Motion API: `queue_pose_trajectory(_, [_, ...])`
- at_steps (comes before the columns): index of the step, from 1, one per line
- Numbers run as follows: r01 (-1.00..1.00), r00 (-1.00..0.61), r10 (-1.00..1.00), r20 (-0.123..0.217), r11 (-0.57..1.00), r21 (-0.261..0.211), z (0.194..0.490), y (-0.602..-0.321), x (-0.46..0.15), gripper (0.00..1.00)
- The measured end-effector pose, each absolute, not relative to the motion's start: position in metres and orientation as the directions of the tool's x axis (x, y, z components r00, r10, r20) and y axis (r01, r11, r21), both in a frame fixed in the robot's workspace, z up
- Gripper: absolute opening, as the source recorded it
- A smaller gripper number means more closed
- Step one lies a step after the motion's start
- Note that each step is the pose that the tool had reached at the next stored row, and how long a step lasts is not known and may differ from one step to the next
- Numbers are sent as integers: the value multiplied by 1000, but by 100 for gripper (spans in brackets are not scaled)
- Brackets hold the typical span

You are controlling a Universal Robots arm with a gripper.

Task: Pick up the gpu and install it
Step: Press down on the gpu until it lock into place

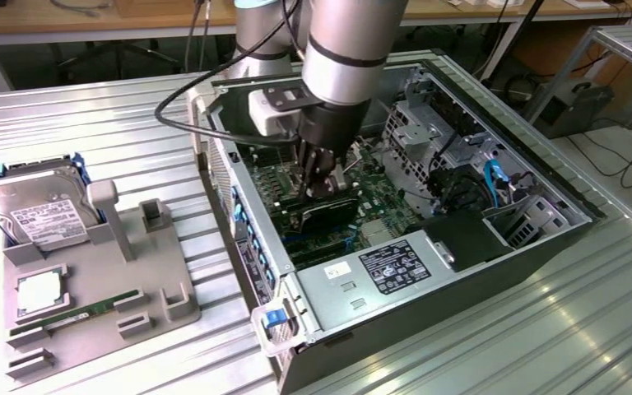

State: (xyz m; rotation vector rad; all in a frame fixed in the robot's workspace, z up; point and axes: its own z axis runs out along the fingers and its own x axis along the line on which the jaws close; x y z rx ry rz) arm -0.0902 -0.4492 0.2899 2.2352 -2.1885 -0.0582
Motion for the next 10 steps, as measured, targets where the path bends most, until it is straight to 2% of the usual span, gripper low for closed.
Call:
queue_pose_trajectory(4, [-999,21,-1000,-17,-21,35,310,-449,-90,13])
queue_pose_trajectory(10, [-999,21,-1000,-17,-21,35,310,-449,-90,13])
